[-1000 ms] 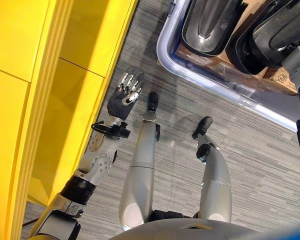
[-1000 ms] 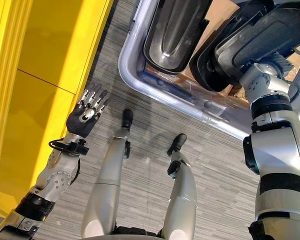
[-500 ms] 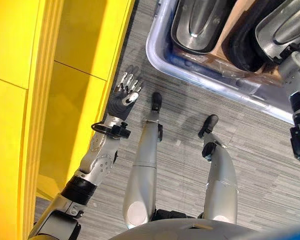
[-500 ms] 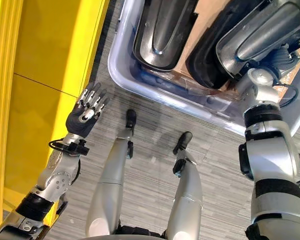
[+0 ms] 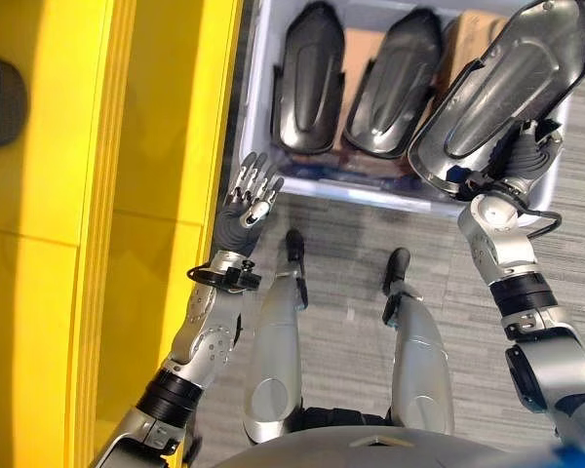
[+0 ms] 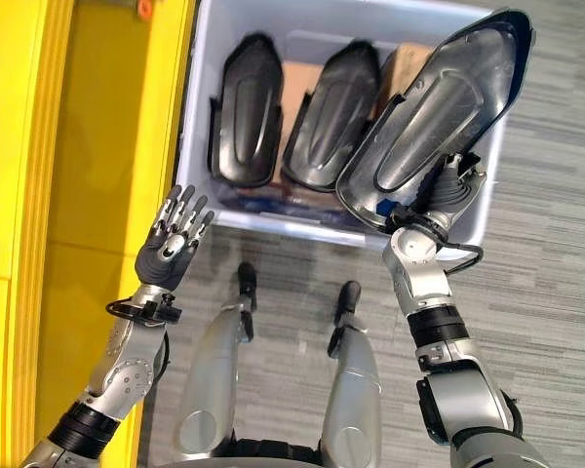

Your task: Move parts from the plastic box to the shelf.

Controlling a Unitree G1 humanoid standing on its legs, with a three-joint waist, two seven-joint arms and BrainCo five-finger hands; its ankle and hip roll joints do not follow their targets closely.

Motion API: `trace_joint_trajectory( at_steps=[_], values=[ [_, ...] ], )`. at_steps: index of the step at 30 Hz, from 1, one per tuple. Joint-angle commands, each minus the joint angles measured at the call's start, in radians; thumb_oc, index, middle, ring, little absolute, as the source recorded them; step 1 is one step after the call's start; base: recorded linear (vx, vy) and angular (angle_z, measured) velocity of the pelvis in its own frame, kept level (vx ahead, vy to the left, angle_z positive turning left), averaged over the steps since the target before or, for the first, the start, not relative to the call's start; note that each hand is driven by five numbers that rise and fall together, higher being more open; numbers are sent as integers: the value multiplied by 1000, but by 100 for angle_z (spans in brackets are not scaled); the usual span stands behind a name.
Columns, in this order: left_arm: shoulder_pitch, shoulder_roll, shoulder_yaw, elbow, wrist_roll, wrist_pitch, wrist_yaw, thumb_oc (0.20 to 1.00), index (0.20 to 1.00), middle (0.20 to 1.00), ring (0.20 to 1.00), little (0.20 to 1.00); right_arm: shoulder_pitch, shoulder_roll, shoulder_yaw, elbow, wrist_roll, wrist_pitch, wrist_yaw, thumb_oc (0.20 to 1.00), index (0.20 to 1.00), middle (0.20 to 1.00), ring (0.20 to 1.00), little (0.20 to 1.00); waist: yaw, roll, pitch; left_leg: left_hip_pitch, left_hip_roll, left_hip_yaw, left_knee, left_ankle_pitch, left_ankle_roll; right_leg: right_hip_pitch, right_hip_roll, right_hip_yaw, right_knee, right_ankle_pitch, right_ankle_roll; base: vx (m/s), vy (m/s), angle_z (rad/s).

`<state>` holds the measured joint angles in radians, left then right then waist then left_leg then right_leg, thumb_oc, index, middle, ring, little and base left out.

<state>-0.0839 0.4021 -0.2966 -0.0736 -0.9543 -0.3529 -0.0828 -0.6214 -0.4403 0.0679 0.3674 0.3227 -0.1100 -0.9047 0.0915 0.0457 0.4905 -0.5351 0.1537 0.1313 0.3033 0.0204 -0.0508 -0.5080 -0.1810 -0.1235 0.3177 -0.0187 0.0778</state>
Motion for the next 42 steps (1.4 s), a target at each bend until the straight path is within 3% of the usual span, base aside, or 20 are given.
trace_joint_trajectory(
  at_steps=[1,4,9,13,18,19,21,23,24,25,27,28,36,40,41,42],
  values=[
    [14,11,18,-73,18,-13,-53,1000,1000,1000,1000,1000,-100,-57,-77,-55,-74,-34,11,200,200,200,200,200,28,5,30,115,-63,-6,-62,-69,38,114,-10,-57,68,-109,-2,4,-78,-8],
    [28,-9,34,-62,3,-10,-85,1000,1000,1000,1000,1000,-59,-66,-113,-84,-74,-34,80,200,200,200,200,200,18,10,30,240,-53,-5,-101,-66,24,240,-15,-62,30,-117,-6,8,-92,-6],
    [55,-27,67,-53,-12,-10,-70,1000,1000,1000,1000,1000,4,-59,-91,-138,-61,38,271,200,200,200,200,200,6,5,4,348,-26,-16,-126,-52,1,361,-12,-82,6,-129,-23,40,-123,2],
    [117,-72,118,-13,-13,-2,-12,1000,1000,1000,1000,1000,59,-17,-16,-164,4,93,487,200,200,200,200,200,23,1,-50,384,33,-44,-176,7,-33,412,4,-115,-1,-146,-44,7,-194,6],
    [180,-88,148,22,11,-25,-50,1000,1000,1000,1000,1000,55,15,87,-158,-2,122,632,200,200,200,200,200,56,4,-69,414,101,-59,-224,88,-64,440,5,-168,38,-180,-68,-27,-137,12],
    [191,-94,163,30,-5,-37,-83,1000,1000,1000,1000,1000,60,31,116,-167,-6,132,642,200,200,200,200,200,59,6,-75,421,126,-33,-238,123,-70,451,-4,-203,54,-191,-73,-22,-88,57],
    [185,-125,172,100,-15,-52,-163,1000,1000,1000,1000,1000,128,77,173,-206,38,121,633,200,200,200,200,200,24,-1,-103,440,187,185,-224,157,-101,489,-66,-350,98,-221,-64,-136,-67,157],
    [169,-138,158,127,9,-53,-200,1000,1000,1000,1000,1000,168,90,197,-231,27,107,638,200,200,200,200,200,-1,-5,-114,451,194,274,-185,130,-93,499,-83,-401,109,-221,-58,-153,54,195],
    [138,-137,129,132,60,-73,-186,1000,1000,1000,1000,1000,201,102,227,-247,50,99,679,200,200,200,200,200,-22,-22,-125,470,177,343,-105,36,-49,509,-106,-432,107,-210,-46,-112,243,231],
    [114,-126,100,105,109,-72,-137,1000,1000,1000,1000,1000,239,110,240,-270,53,88,715,200,200,200,200,200,-24,-29,-131,457,155,327,-56,12,-43,534,-107,-425,84,-189,-38,-68,359,185],
    [99,-116,81,75,166,-63,-77,1000,1000,1000,1000,1000,268,122,266,-285,41,83,755,200,200,200,200,200,-19,-29,-147,470,118,323,-91,-21,-19,553,-120,-430,68,-167,-29,156,523,71],
    [105,-85,65,44,239,-20,-19,1000,1000,1000,1000,1000,291,146,318,-290,20,102,769,200,200,200,200,200,18,-23,-190,501,63,299,-151,-16,-8,613,-127,-443,11,-121,-5,262,656,32],
    [135,-67,108,40,242,24,-37,1000,1000,1000,1000,1000,264,171,346,-292,-37,128,789,200,200,200,200,200,121,-45,-232,497,-42,256,-237,-18,29,702,-146,-515,-78,-29,54,69,315,63],
    [134,-66,127,43,232,71,-41,1000,1000,1000,1000,1000,214,203,356,-281,-11,154,774,200,200,200,200,200,179,-78,-246,500,-138,207,-284,-51,90,728,-183,-538,-19,84,99,33,287,53],
    [130,-66,128,45,255,80,-54,1000,1000,1000,1000,1000,217,211,355,-284,-9,155,770,200,200,200,200,200,182,-86,-249,507,-169,179,-293,-64,116,726,-199,-515,51,120,111,52,289,61],
    [125,-63,120,45,270,83,-54,1000,1000,1000,1000,1000,220,207,350,-283,1,153,770,200,200,200,200,200,169,-86,-247,518,-187,144,-307,-66,130,699,-177,-450,83,119,108,57,197,74]
  ],
)
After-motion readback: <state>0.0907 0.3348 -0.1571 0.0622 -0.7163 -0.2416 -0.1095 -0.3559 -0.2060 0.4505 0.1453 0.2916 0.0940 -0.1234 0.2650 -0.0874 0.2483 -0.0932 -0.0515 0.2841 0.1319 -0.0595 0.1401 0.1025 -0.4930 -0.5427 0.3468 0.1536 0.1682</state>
